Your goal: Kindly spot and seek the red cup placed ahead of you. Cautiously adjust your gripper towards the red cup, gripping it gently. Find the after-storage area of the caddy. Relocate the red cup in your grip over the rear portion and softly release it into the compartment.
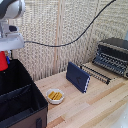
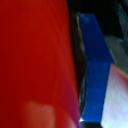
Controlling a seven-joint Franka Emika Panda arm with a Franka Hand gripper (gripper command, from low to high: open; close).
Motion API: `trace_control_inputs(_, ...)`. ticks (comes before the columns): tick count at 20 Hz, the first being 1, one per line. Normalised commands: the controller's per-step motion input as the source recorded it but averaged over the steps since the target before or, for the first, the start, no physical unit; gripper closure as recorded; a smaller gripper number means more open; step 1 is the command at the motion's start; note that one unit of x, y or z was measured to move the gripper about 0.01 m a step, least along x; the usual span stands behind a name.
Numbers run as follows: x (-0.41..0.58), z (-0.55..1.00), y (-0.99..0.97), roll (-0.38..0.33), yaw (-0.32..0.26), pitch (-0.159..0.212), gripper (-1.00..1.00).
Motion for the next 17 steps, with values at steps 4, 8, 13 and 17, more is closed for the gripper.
trace_control_inputs(4,0.185,-0.16,0.00,0.000,0.006,0.000,1.00)
trace_control_inputs(8,0.136,0.02,0.00,0.000,0.014,0.010,-1.00)
trace_control_inputs(13,0.239,0.33,-0.05,0.020,0.014,0.103,-1.00)
trace_control_inputs(17,0.167,0.66,-0.11,0.038,0.084,0.178,-1.00)
